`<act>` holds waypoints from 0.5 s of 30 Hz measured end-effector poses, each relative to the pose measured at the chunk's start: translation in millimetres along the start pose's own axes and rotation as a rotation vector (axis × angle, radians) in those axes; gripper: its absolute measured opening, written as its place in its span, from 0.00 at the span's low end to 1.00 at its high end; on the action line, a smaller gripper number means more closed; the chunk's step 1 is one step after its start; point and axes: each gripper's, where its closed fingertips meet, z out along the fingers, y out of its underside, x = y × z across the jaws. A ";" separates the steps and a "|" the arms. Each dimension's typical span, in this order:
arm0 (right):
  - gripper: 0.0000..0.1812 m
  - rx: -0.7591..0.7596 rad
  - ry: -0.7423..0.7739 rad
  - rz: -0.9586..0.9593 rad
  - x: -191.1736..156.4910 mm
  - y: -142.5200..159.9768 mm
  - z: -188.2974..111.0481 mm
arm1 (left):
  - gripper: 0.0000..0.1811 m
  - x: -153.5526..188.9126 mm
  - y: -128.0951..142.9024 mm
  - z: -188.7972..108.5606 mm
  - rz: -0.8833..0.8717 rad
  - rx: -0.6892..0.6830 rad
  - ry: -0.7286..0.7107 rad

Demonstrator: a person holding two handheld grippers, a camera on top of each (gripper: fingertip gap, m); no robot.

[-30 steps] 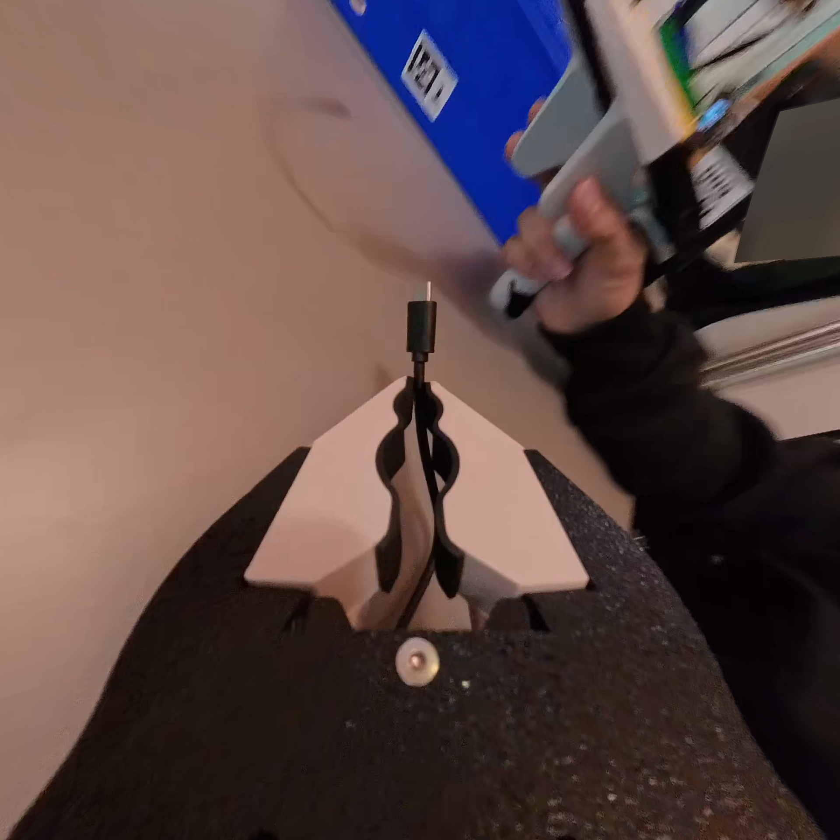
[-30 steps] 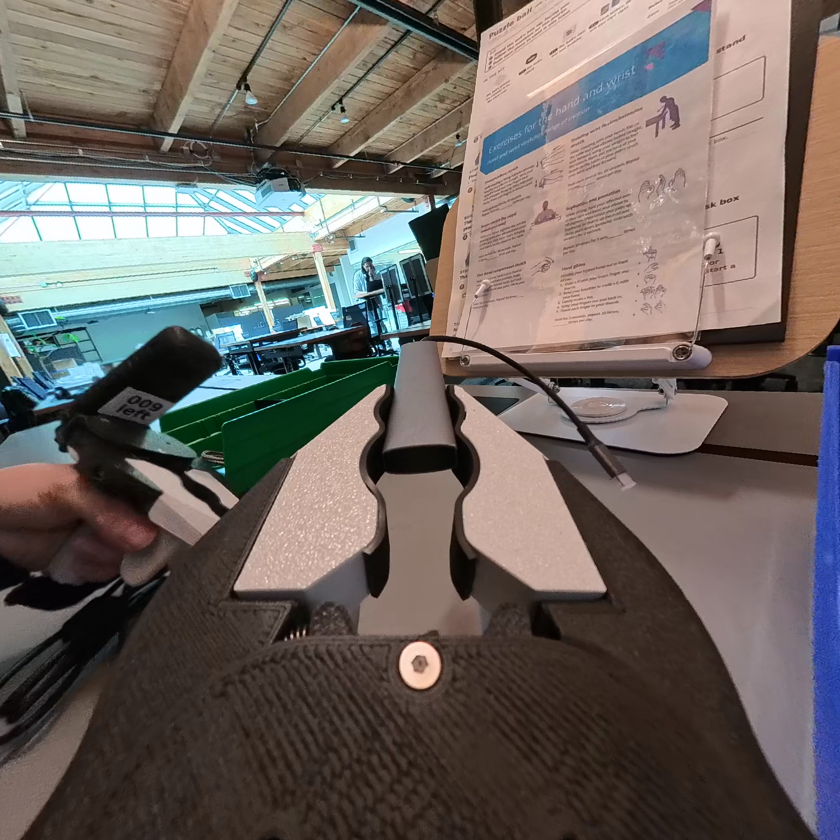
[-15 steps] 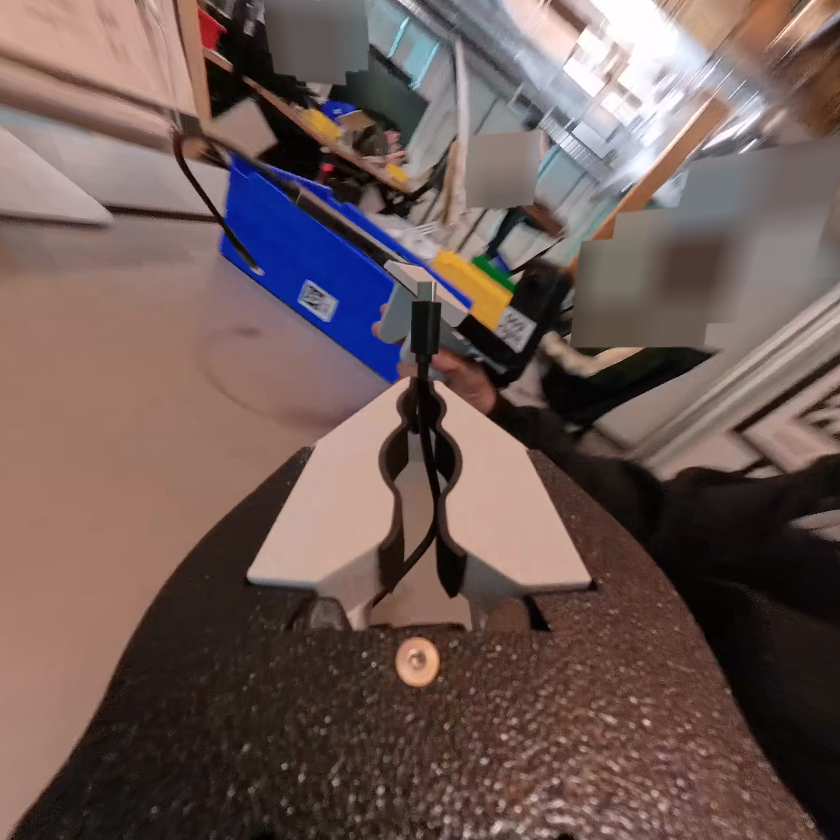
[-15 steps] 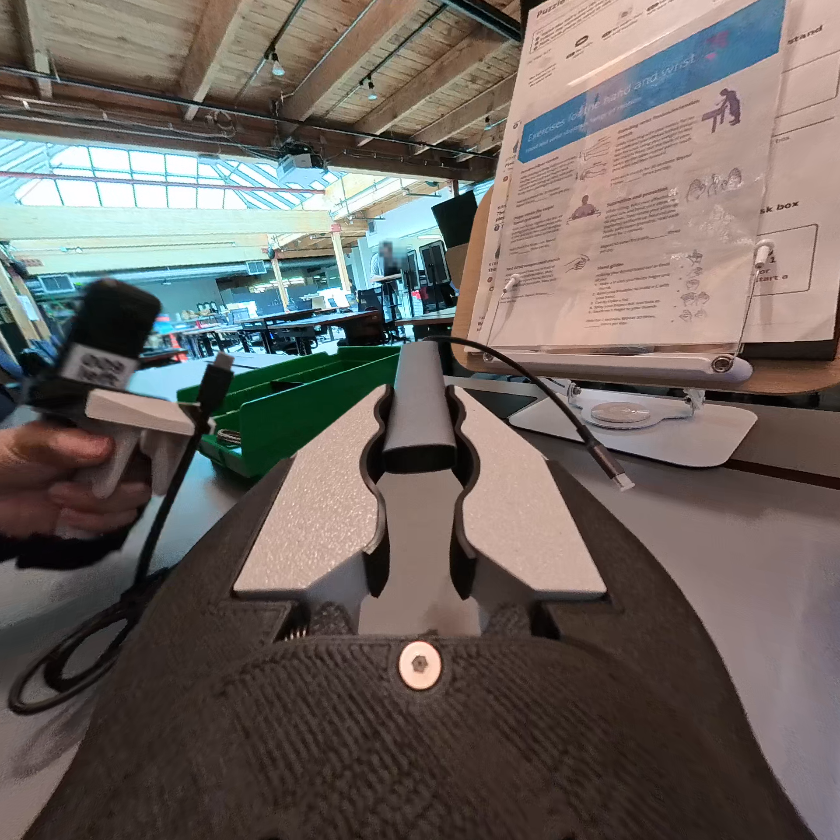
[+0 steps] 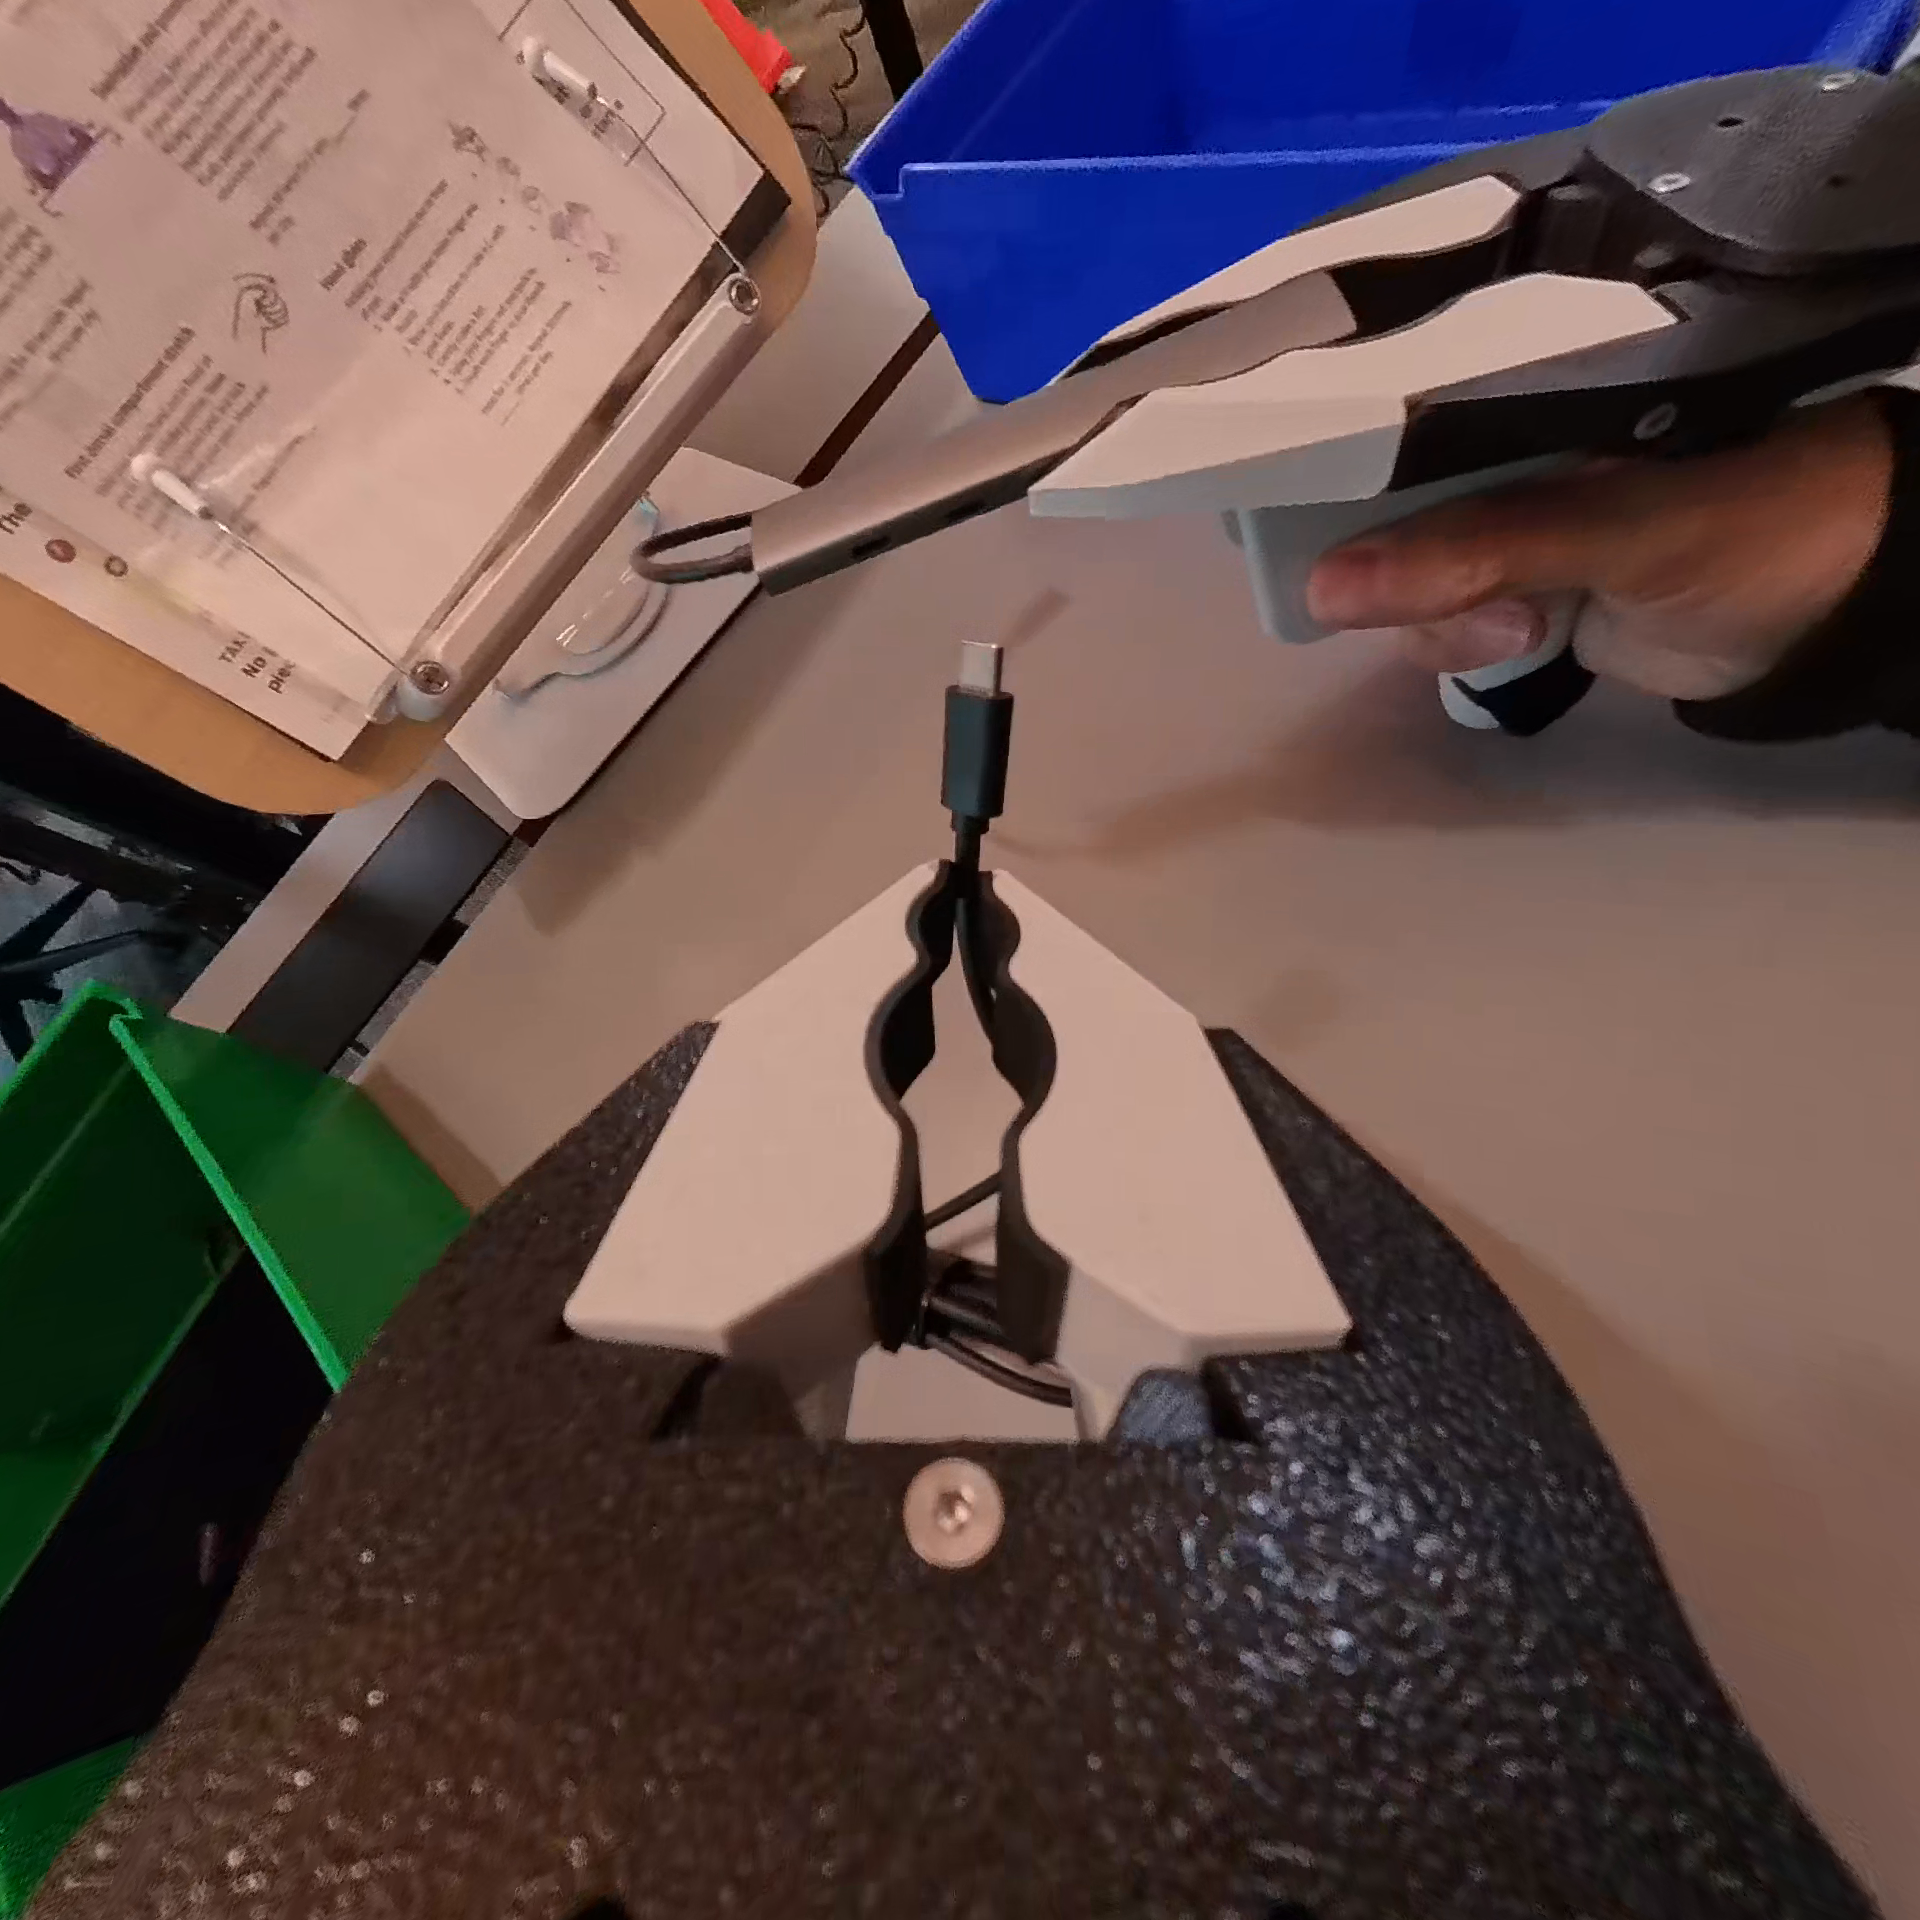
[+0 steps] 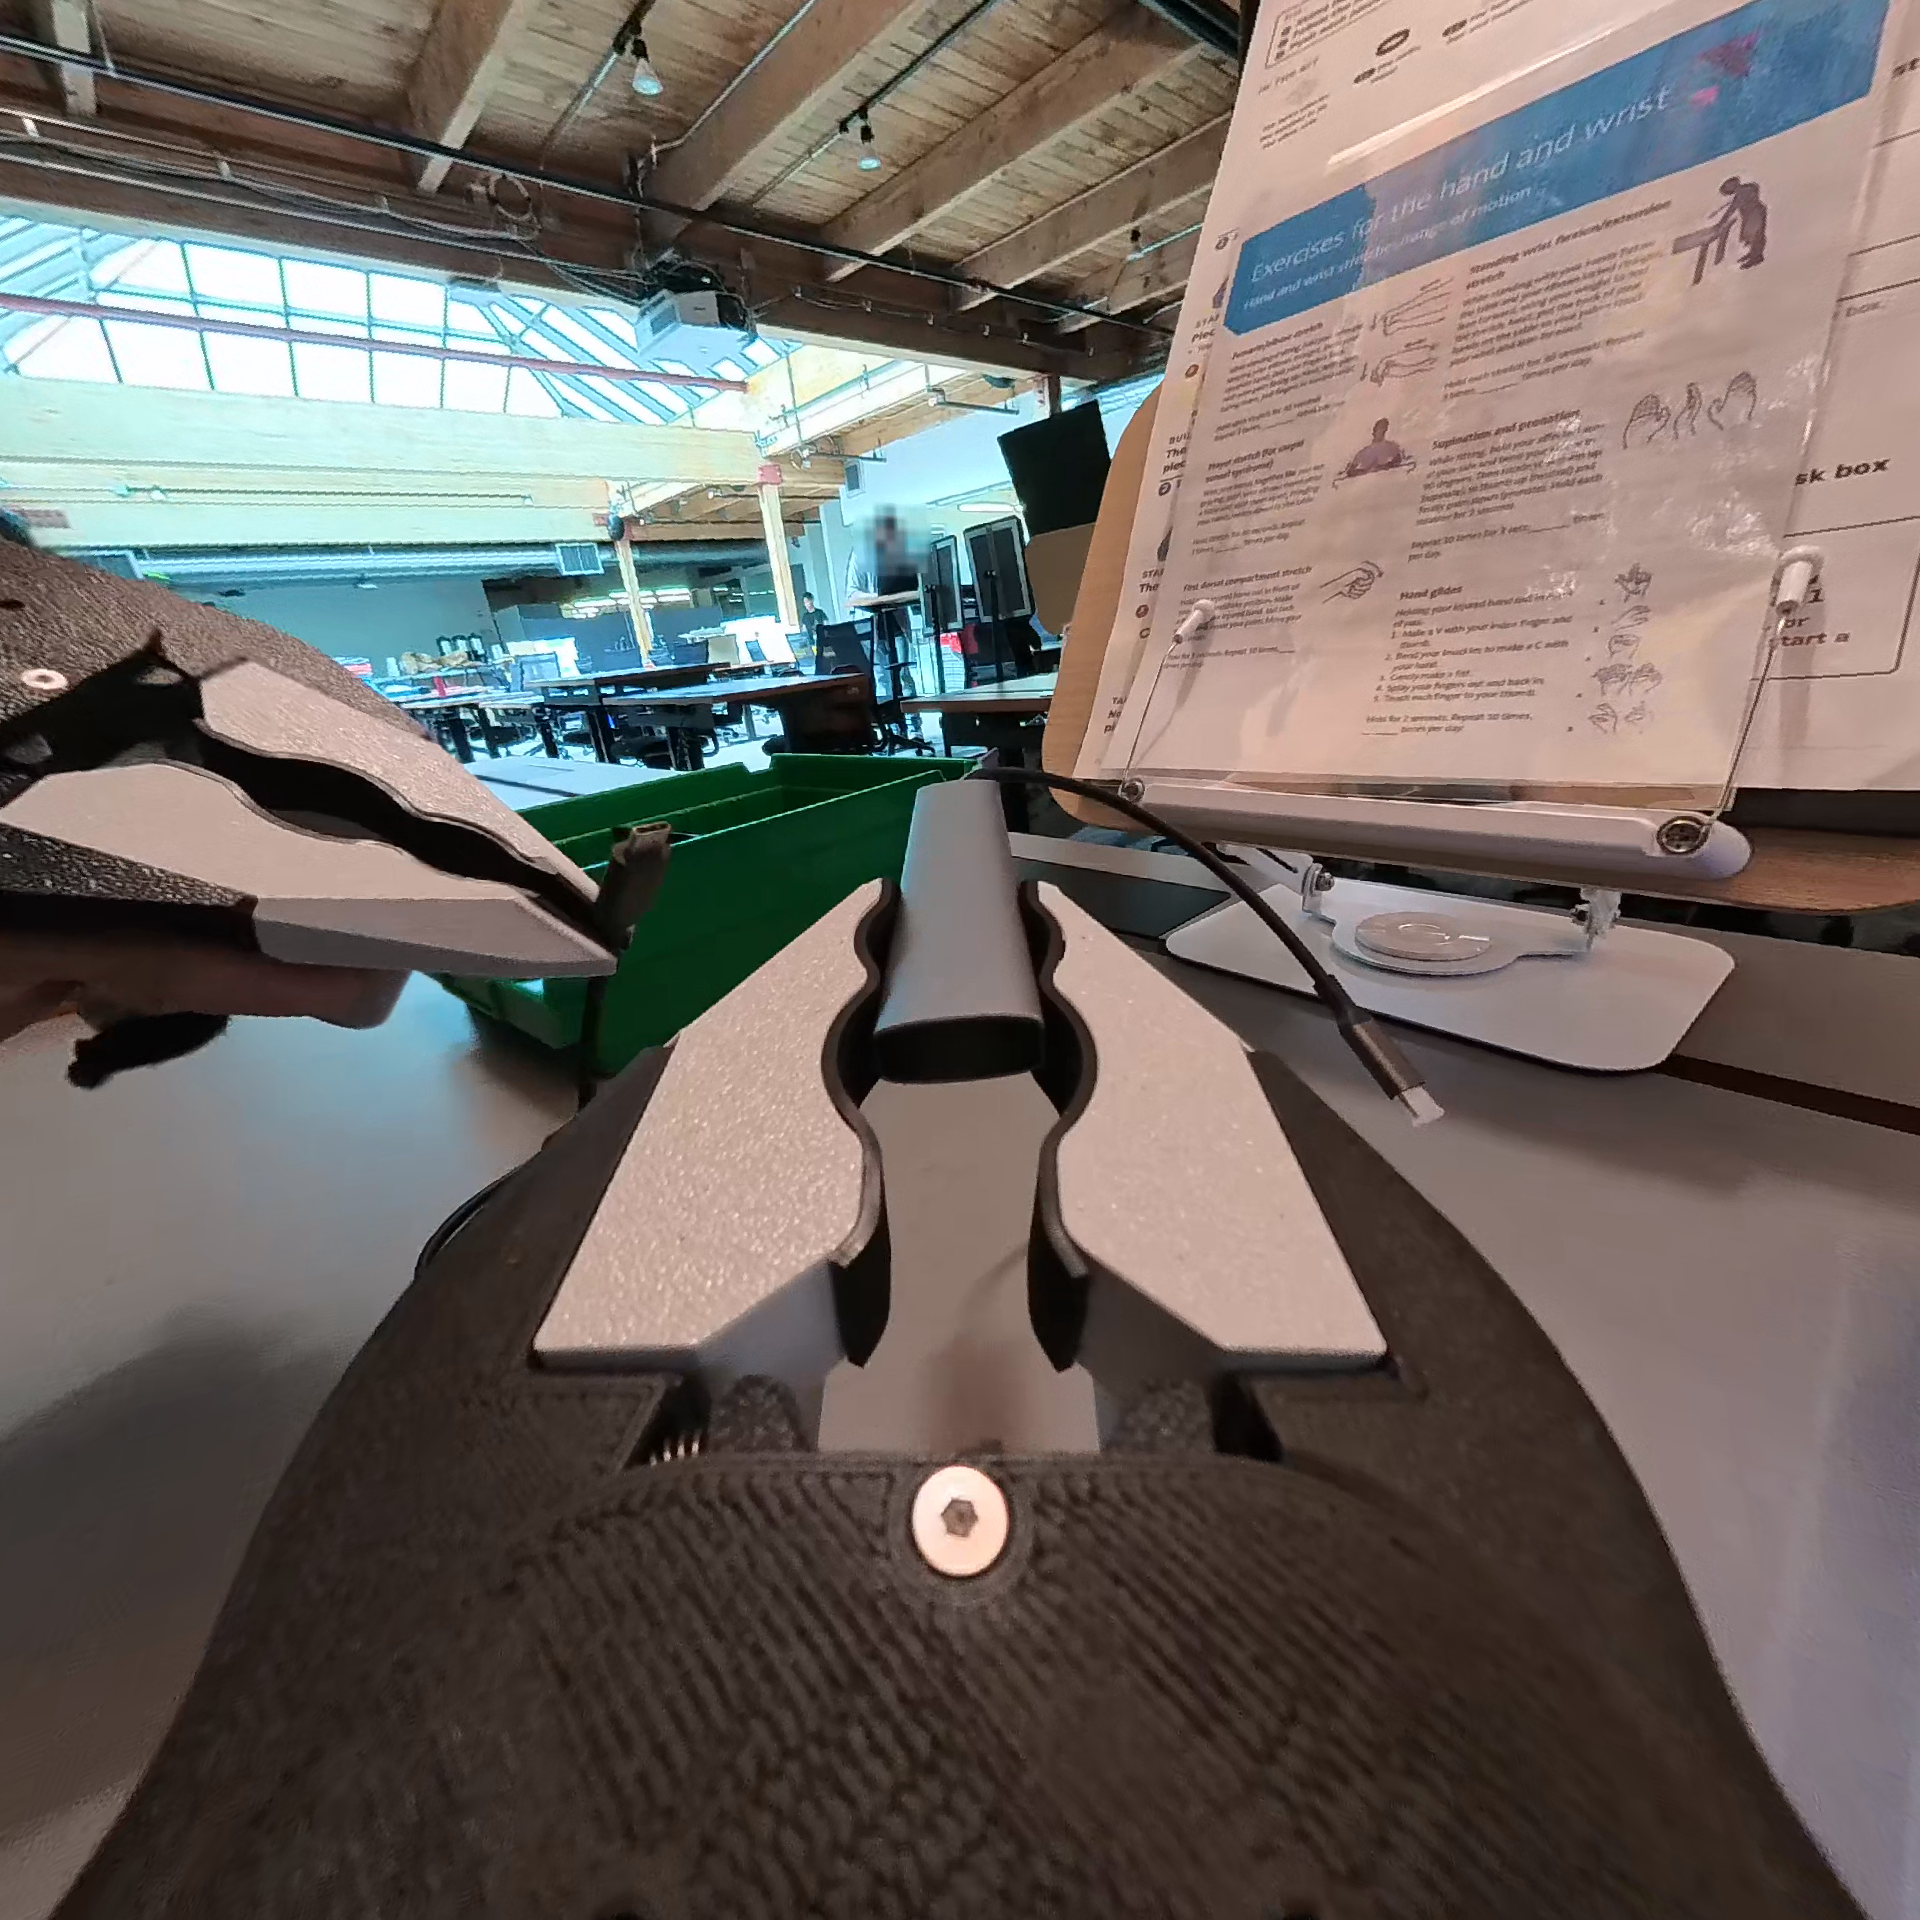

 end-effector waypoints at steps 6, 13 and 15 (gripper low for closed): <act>0.12 0.005 0.008 -0.024 -1.3 -2.2 0.2 | 0.01 -10.4 9.2 4.4 -0.069 -0.071 -0.018; 0.12 -0.016 0.022 -0.098 -6.3 2.5 2.9 | 0.01 -6.8 14.7 18.6 -0.066 -0.289 -0.053; 0.12 -0.025 0.032 -0.119 -6.2 3.9 3.4 | 0.01 -6.0 14.3 22.9 -0.074 -0.319 -0.062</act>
